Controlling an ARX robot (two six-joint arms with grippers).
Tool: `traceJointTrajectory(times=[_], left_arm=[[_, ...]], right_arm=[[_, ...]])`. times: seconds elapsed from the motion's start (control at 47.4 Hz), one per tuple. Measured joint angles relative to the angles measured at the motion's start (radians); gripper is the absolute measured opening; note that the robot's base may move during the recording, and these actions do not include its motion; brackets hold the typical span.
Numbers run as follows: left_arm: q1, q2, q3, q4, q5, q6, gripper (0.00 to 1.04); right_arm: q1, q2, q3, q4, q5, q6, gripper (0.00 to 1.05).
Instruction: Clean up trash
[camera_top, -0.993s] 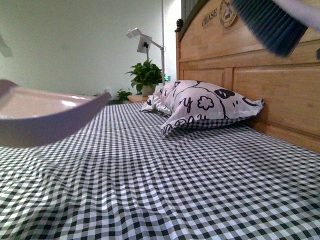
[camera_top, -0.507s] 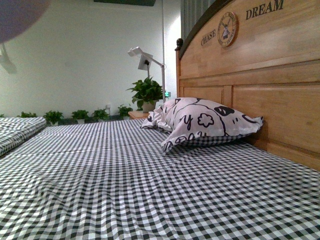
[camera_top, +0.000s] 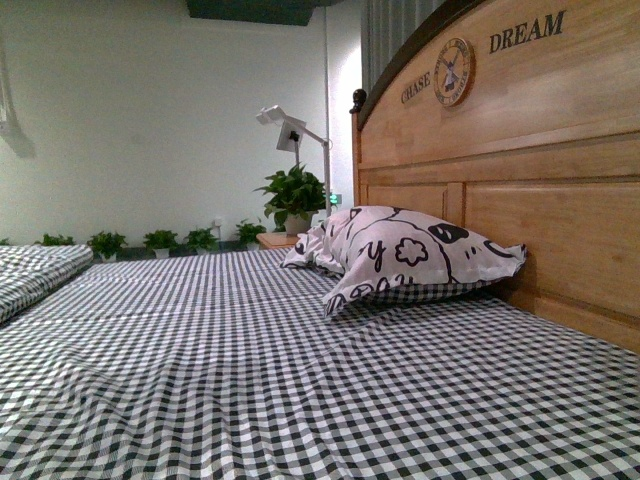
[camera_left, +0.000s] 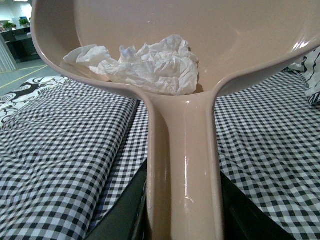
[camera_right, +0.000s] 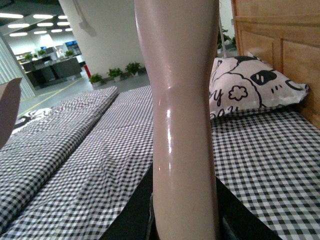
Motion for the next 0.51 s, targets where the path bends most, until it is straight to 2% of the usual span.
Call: traceJointTrajectory(times=[0.211, 0.507], left_arm=[[0.01, -0.059, -0.068, -0.008, 0.009, -0.057, 0.27], [0.012, -0.062, -0.069, -0.008, 0.011, -0.069, 0.27]], right_arm=[[-0.063, -0.014, -0.016, -0.029, 0.011, 0.004, 0.19], [-0.069, -0.018, -0.017, -0.032, 0.017, 0.004, 0.19]])
